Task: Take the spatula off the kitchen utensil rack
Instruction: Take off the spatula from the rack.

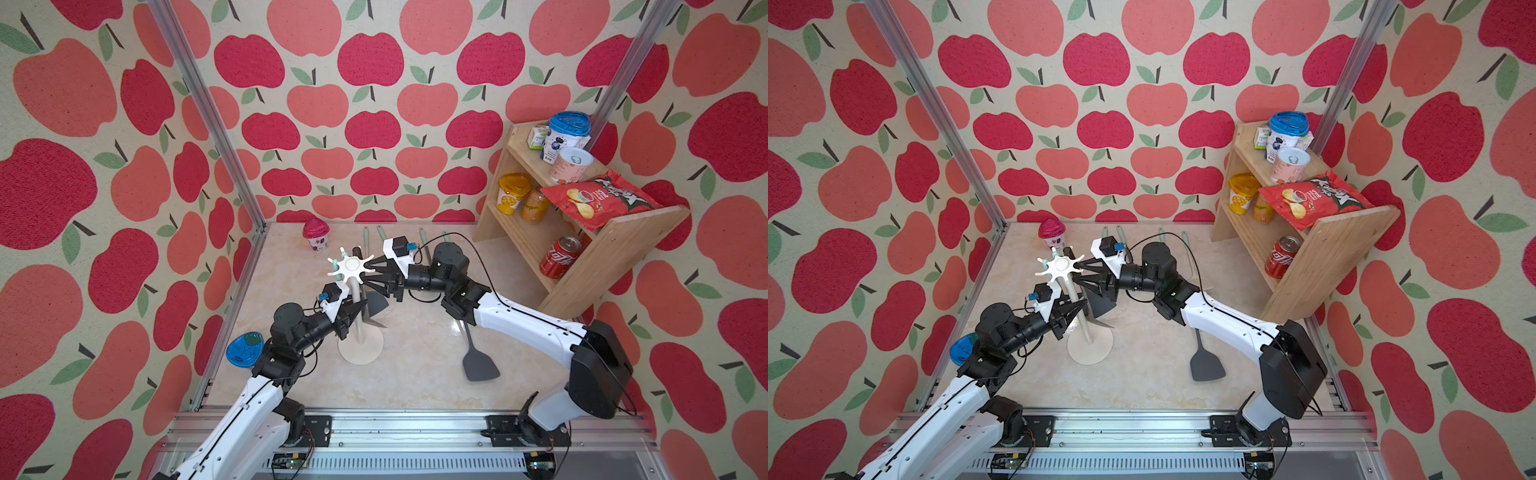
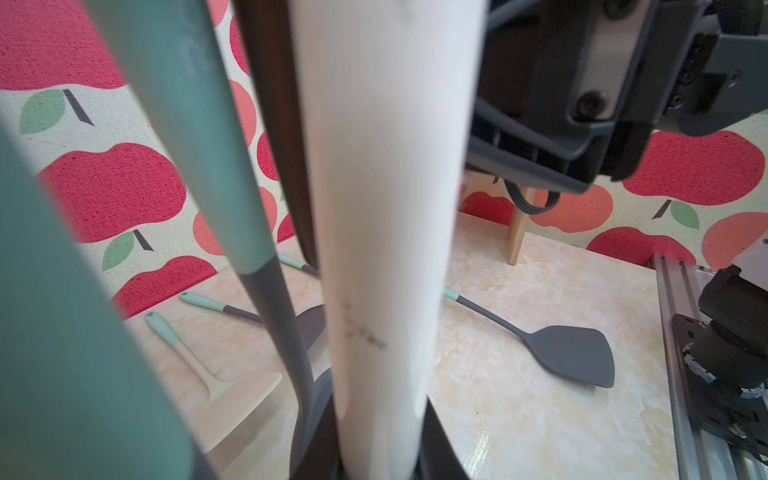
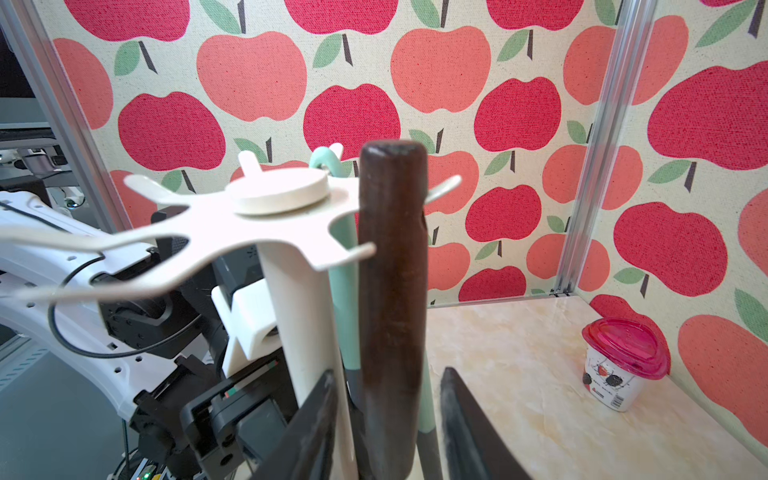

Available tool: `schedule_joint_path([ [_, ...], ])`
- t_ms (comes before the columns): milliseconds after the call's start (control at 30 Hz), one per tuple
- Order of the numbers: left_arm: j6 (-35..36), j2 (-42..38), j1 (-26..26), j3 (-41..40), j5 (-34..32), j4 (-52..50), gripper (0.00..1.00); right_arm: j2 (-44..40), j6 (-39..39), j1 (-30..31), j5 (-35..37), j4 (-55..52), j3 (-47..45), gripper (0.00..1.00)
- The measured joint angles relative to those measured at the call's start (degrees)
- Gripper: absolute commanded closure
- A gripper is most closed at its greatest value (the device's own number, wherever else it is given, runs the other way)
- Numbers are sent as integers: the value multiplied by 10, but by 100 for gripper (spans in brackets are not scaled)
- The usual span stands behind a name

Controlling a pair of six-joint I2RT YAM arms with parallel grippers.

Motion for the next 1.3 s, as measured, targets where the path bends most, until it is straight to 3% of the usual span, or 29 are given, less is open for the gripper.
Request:
schedule_joint_path([
  [167,0,7,1,0,8,10,100,17,3,1,0,2,7,61],
  [333,-1,11,1,0,8,16,100,30,8,5,-1,5,7,81],
  [633,-1,12,1,0,7,16,100,26,-11,11,24,1,7,99],
  [1300,-6,3,0,0,-8,5,100,-31,-72,17,238,-18,-32,100],
])
